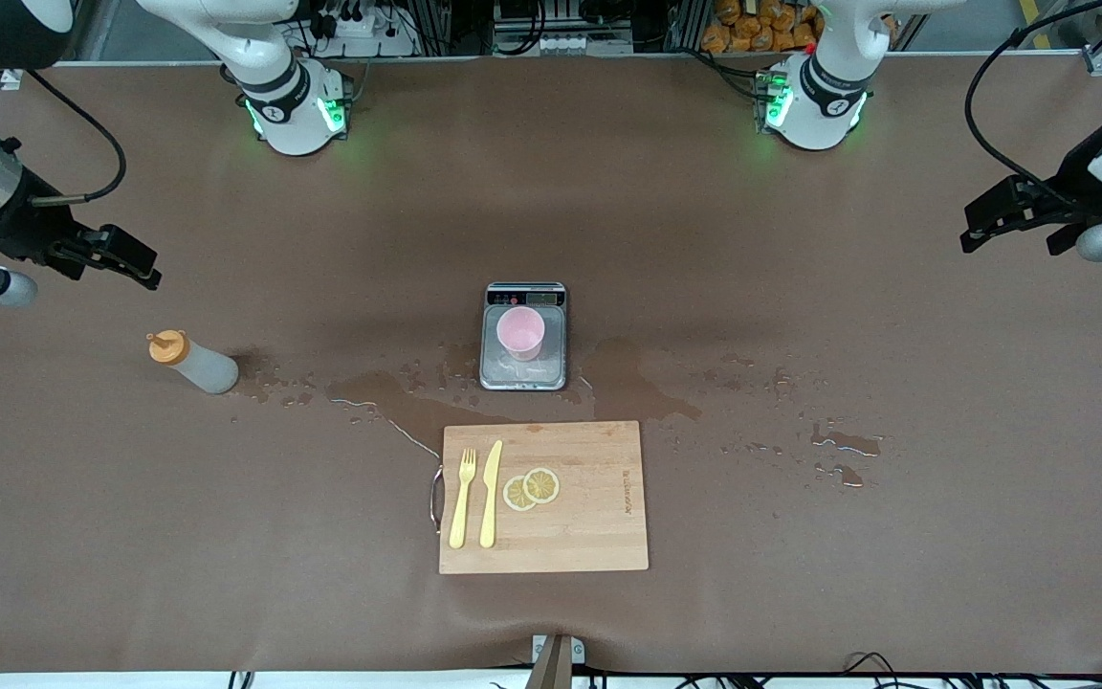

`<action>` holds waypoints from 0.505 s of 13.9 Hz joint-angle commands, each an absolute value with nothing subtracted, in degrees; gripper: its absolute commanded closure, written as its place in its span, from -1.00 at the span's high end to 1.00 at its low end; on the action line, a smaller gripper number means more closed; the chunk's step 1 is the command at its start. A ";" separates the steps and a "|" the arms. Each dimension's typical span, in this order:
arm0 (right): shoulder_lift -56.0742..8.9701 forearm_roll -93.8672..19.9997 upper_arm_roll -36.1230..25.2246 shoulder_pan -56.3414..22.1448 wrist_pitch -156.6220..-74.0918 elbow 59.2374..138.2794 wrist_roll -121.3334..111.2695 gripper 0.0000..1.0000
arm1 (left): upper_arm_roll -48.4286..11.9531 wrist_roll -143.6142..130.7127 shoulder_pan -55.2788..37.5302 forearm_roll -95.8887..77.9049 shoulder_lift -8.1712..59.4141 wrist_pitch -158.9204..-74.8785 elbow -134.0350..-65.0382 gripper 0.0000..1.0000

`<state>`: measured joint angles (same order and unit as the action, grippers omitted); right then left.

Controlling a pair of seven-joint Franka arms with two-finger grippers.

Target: Add sauce to pink cup with both arms

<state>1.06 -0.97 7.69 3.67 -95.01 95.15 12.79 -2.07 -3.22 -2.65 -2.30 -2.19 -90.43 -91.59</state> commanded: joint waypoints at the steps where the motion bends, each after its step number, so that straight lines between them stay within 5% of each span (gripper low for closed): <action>1: 1.14 0.35 7.21 2.99 -94.66 94.22 12.48 1.00 | -2.37 -2.11 -2.46 -1.32 -2.11 -89.74 -90.79 1.00; 7: 1.06 -0.44 6.94 3.86 -94.57 92.20 12.48 1.00 | -2.37 -2.11 -2.37 -1.32 -2.11 -89.74 -90.79 1.00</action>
<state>1.10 -0.88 7.40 3.68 -95.11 94.12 12.79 -2.08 -3.22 -2.67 -2.30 -2.19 -90.43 -91.59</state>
